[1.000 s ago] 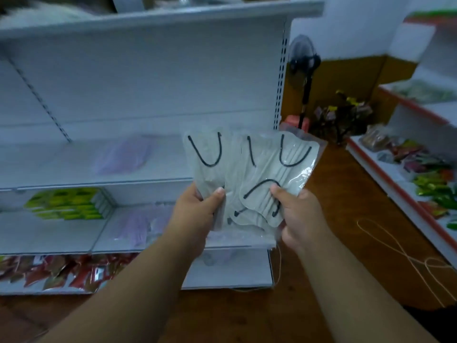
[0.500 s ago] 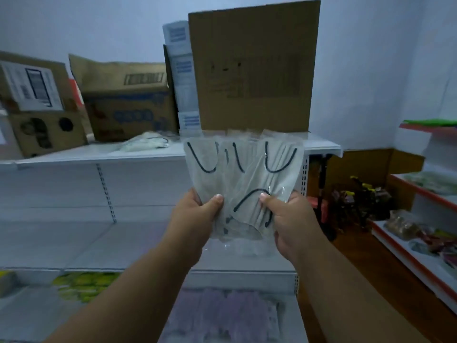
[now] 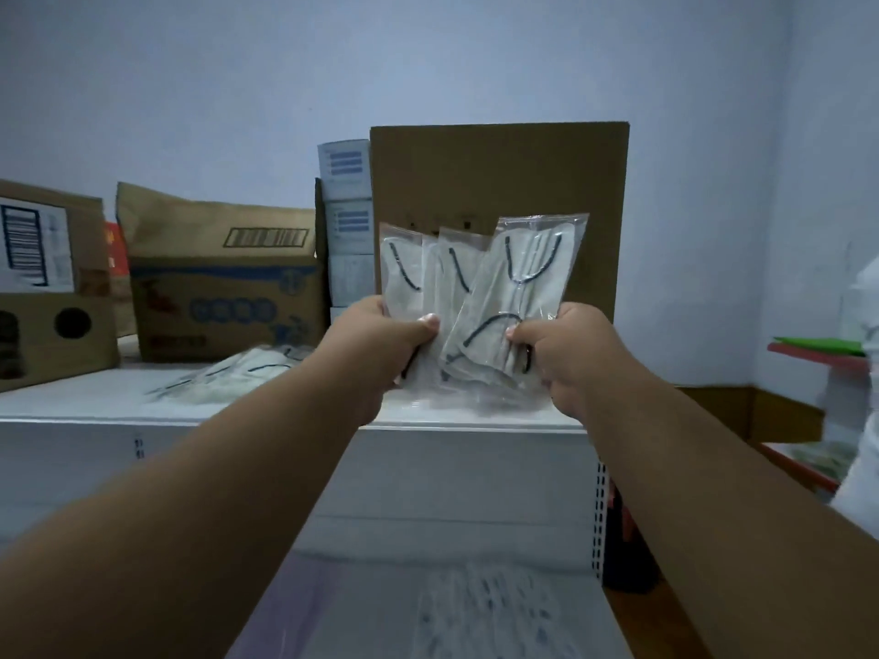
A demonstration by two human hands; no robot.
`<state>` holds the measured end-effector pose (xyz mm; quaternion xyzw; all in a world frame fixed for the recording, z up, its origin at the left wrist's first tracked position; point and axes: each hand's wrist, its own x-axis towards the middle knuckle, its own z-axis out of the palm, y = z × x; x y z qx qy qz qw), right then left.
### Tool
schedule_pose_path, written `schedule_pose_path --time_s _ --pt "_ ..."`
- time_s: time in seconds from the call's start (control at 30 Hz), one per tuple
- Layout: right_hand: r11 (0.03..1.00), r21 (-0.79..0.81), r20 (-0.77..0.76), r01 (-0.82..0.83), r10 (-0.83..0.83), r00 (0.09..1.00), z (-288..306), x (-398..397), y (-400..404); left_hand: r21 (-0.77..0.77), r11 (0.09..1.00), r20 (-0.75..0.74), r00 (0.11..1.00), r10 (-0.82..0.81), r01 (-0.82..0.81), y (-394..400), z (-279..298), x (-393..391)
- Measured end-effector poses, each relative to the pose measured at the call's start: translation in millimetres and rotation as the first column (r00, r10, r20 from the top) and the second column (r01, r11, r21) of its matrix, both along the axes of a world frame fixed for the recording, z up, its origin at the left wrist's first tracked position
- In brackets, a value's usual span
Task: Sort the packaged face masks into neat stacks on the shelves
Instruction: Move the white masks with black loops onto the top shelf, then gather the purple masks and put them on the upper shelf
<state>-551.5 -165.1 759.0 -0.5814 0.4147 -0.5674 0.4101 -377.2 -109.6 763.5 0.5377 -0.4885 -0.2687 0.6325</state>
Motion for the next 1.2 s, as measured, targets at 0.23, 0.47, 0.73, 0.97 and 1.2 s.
schedule_pose_path --time_s 0.23,0.47,0.73,0.97,1.2 --pt "0.997 0.011 -0.459 -0.071 0.068 0.886 16.3 -13.7 -93.3 0.137 0.977 0.273 0.954 0.122 -0.164 -86.1 -2.6 -7.2" --pt "0.995 -0.104 -0.905 0.0 -0.095 0.415 12.5 -16.9 -130.2 0.187 0.86 0.818 0.56 0.132 -0.475 -126.5 -14.1 -9.6" --pt "0.918 -0.379 -0.869 -0.114 -0.311 0.384 15.6 -4.3 -119.0 -0.192 0.909 0.875 0.354 0.329 -0.371 -117.8 -19.0 -10.5" --pt "0.761 -0.617 -0.706 -0.202 -0.421 0.569 6.8 30.8 -32.8 -0.365 0.901 0.781 0.449 0.434 -0.235 -18.5 -41.7 11.1" --pt "0.723 -0.631 -0.644 -0.28 -0.288 0.709 -66.3 114.3 85.0 -0.377 0.874 0.777 0.409 0.479 -0.306 122.3 -128.5 88.0"
